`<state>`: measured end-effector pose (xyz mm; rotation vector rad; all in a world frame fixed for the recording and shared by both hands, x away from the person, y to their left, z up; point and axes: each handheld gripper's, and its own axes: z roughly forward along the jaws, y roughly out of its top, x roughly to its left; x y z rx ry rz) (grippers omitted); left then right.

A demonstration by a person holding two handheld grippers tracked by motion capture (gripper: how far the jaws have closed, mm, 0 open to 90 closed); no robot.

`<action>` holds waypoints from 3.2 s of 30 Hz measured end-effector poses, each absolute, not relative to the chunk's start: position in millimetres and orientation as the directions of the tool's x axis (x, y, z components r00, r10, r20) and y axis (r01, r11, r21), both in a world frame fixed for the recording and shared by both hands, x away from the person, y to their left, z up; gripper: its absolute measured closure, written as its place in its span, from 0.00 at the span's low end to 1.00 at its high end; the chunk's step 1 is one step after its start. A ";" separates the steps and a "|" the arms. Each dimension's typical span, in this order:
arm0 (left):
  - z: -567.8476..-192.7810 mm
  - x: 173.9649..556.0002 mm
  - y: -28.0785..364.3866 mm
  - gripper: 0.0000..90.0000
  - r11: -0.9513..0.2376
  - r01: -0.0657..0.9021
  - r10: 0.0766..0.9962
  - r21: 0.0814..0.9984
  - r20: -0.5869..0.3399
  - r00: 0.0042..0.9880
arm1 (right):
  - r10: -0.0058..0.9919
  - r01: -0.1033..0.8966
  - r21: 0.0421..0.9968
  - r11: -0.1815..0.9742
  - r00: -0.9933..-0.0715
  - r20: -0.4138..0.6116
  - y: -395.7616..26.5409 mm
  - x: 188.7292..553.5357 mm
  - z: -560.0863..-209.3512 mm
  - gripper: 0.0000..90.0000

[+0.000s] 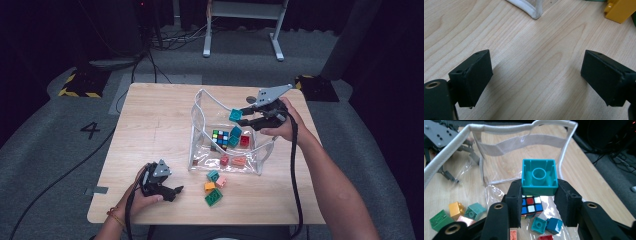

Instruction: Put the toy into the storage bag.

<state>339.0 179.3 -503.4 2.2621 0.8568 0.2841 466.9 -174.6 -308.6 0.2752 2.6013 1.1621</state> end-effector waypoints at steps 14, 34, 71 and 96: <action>-503.4 338.9 179.3 0.12 -0.543 0.500 0.651 0.675 -0.038 0.758 | 0.286 0.138 0.606 0.783 -0.946 -0.155 -184.2 480.1 -322.1 0.66; -503.4 339.1 179.1 0.11 -0.544 0.499 0.651 0.675 -0.035 0.758 | 0.382 0.221 0.661 0.717 -0.918 -0.108 -226.3 479.1 -329.4 0.54; -503.4 338.5 179.0 0.11 -0.540 0.503 0.656 0.675 -0.037 0.754 | 0.531 0.152 0.882 0.446 -0.839 -0.124 -275.7 393.2 -324.3 0.35; -503.4 338.5 179.0 0.11 -0.541 0.503 0.656 0.675 -0.036 0.754 | 0.461 0.215 0.835 0.506 -0.886 -0.051 -273.8 345.1 -419.7 0.36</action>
